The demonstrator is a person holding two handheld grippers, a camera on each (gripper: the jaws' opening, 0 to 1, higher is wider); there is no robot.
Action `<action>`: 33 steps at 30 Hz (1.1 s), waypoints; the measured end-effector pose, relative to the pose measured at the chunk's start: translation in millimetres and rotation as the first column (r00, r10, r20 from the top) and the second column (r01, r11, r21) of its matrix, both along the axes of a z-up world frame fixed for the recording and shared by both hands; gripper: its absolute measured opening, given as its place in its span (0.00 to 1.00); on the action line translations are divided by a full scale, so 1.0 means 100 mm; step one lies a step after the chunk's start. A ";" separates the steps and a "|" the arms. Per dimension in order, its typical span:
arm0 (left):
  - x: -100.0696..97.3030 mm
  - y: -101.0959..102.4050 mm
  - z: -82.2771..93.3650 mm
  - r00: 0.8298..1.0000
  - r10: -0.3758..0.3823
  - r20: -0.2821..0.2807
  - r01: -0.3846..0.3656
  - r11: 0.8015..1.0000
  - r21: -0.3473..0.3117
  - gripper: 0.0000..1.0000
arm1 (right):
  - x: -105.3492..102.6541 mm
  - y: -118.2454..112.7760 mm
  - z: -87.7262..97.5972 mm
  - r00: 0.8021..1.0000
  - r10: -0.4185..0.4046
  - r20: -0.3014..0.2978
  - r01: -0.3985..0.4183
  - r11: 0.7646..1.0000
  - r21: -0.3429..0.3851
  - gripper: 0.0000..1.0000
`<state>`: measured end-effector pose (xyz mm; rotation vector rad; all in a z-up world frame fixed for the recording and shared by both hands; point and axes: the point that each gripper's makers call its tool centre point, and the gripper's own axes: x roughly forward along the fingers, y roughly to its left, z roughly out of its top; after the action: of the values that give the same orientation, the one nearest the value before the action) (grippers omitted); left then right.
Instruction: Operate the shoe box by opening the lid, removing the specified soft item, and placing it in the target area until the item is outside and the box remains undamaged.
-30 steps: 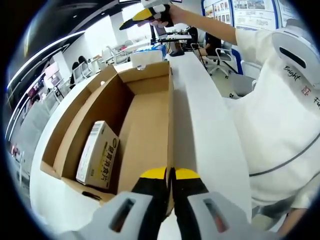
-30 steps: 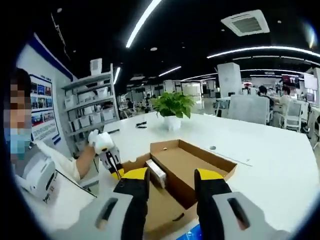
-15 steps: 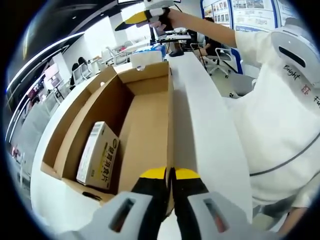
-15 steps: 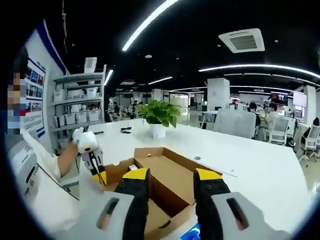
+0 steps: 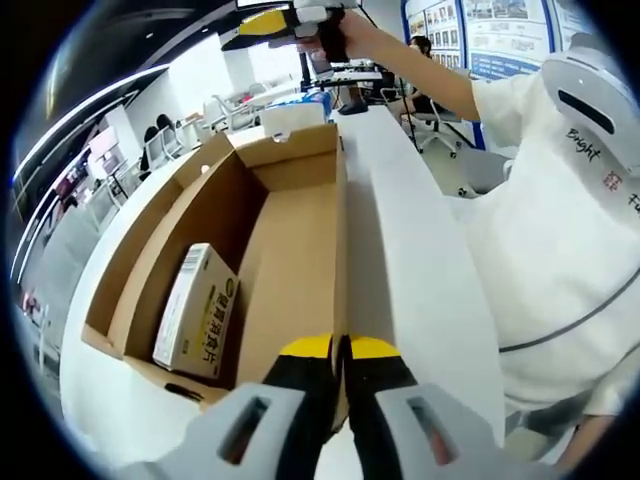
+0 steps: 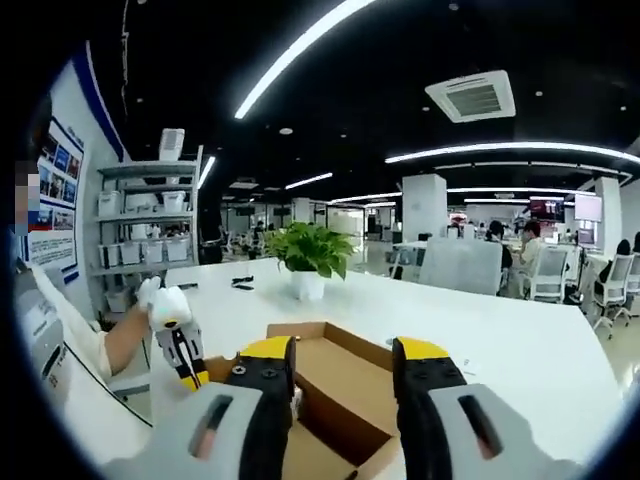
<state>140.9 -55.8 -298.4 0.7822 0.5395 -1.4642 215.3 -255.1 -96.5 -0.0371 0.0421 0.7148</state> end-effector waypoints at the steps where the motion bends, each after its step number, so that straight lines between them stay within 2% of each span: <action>1: 0.00 0.00 0.00 1.000 0.000 0.001 0.000 1.000 0.000 0.03 | 0.00 0.03 -0.02 1.000 0.011 -0.021 -0.011 1.000 -0.011 0.38; 4: 0.00 0.00 0.00 1.000 0.000 0.002 0.000 1.000 -0.002 0.03 | 0.03 0.09 0.01 1.000 0.009 0.002 -0.009 0.999 -0.032 0.37; 6: 0.00 0.00 0.00 1.000 -0.003 0.006 0.003 1.000 -0.002 0.03 | 0.03 0.11 0.06 0.999 0.005 0.034 -0.004 1.000 -0.030 0.33; 13: 0.00 0.00 0.00 1.000 -0.002 0.014 0.002 1.000 -0.011 0.03 | 0.07 0.20 0.04 1.000 0.015 0.015 -0.014 0.999 -0.050 0.32; 19: 0.00 0.00 0.00 0.999 -0.023 0.029 0.023 1.000 -0.011 0.03 | 0.14 0.31 -0.06 0.999 -0.002 0.042 0.008 0.990 -0.144 0.34; 20: 0.00 -0.01 0.00 0.999 -0.024 0.030 0.024 1.000 -0.010 0.03 | 0.17 0.32 -0.05 0.998 -0.021 0.061 0.029 0.990 -0.137 0.32; 22: 0.00 -0.01 0.00 0.999 -0.021 0.028 0.022 1.000 -0.011 0.03 | 0.24 0.29 -0.01 0.994 -0.081 0.074 0.088 0.991 -0.097 0.21; 25: 0.00 -0.01 0.00 1.000 -0.017 0.024 0.017 1.000 -0.014 0.03 | 0.28 0.40 -0.04 0.996 -0.056 0.067 0.063 0.993 -0.098 0.25; 33: -0.01 0.00 0.01 0.999 -0.036 0.033 0.037 0.999 -0.019 0.03 | 0.34 0.60 0.00 0.998 -0.037 0.059 0.042 0.996 -0.083 0.24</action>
<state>140.0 -56.2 -297.9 0.8027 0.4879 -1.4856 249.7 -195.6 -96.4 -0.1377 0.0177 0.6715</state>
